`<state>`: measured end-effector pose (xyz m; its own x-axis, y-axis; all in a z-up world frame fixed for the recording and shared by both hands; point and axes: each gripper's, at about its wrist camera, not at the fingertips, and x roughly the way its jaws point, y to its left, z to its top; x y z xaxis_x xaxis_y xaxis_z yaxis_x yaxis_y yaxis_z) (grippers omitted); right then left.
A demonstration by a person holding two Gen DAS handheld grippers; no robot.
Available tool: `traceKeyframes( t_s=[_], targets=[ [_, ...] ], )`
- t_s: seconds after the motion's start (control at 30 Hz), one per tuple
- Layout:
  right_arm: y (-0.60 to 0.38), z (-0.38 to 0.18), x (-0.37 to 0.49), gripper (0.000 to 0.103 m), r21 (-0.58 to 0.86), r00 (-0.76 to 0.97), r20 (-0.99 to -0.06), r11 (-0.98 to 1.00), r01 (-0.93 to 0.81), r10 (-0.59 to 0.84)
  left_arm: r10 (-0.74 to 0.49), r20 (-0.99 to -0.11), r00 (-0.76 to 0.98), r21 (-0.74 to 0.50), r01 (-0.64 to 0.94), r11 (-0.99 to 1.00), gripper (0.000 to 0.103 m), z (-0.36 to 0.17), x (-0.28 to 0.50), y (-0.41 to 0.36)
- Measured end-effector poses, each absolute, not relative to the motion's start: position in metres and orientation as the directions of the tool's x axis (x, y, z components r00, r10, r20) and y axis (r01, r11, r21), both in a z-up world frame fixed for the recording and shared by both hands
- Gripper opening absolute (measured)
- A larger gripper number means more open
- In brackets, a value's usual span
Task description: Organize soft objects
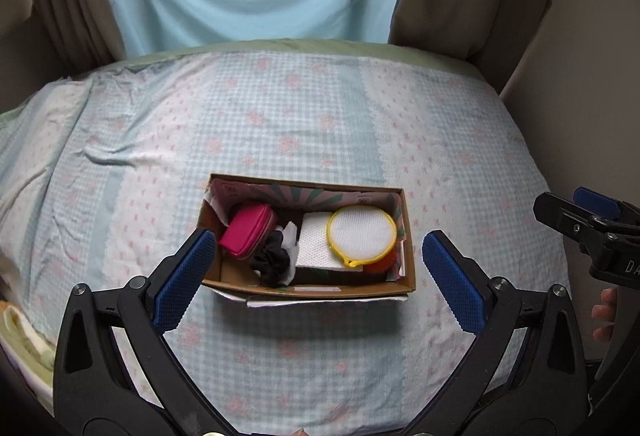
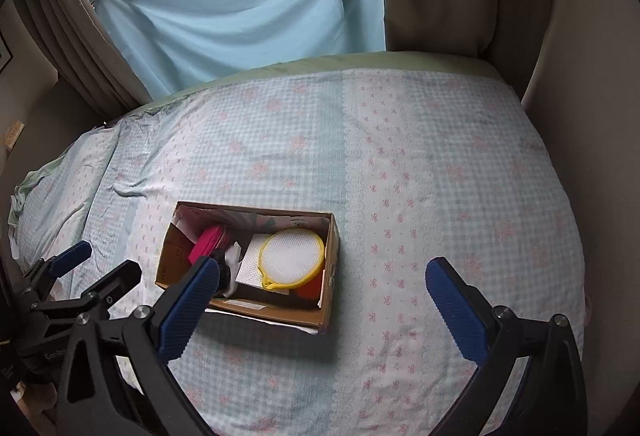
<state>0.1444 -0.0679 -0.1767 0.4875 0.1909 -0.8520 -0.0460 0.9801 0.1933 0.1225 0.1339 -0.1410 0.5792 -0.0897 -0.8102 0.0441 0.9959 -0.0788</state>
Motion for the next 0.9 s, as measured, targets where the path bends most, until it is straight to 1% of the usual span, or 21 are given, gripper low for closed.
traceKeyframes(
  t_s=[0.1,0.17,0.23,0.33,0.43,0.67,0.9],
  targets=[
    [-0.085,-0.131,0.121,0.103,0.140,0.554,-0.820,0.989,-0.050,0.144,-0.102,-0.748,0.656,-0.086,0.057,0.995,0.103,-0.095,0.100,0.122],
    [-0.093,-0.103,0.105,0.103,0.083,0.605,-0.790,0.995,-0.051,0.097,-0.089,-0.707,0.702,-0.067,0.059,0.996,0.103,-0.070,0.084,0.115],
    [-0.100,-0.080,0.089,0.103,0.048,0.652,-0.755,0.998,-0.043,0.065,-0.087,-0.676,0.731,-0.064,0.059,0.996,0.103,-0.054,0.071,0.110],
    [-0.109,-0.056,0.068,0.103,0.041,0.700,-0.713,0.999,-0.019,0.042,-0.097,-0.644,0.759,-0.070,0.068,0.995,0.103,-0.041,0.055,0.104],
    [-0.116,-0.046,0.051,0.103,0.037,0.724,-0.689,0.999,-0.003,0.028,-0.087,-0.626,0.775,-0.054,0.068,0.996,0.103,-0.038,0.043,0.100],
    [-0.120,-0.044,0.027,0.103,0.002,0.757,-0.653,1.000,0.015,-0.010,-0.074,-0.595,0.800,-0.042,0.060,0.997,0.103,-0.038,0.021,0.097],
    [-0.125,-0.039,0.014,0.103,0.016,0.773,-0.634,0.999,0.034,-0.016,-0.064,-0.564,0.823,-0.027,0.059,0.998,0.103,-0.029,0.010,0.094]
  ],
)
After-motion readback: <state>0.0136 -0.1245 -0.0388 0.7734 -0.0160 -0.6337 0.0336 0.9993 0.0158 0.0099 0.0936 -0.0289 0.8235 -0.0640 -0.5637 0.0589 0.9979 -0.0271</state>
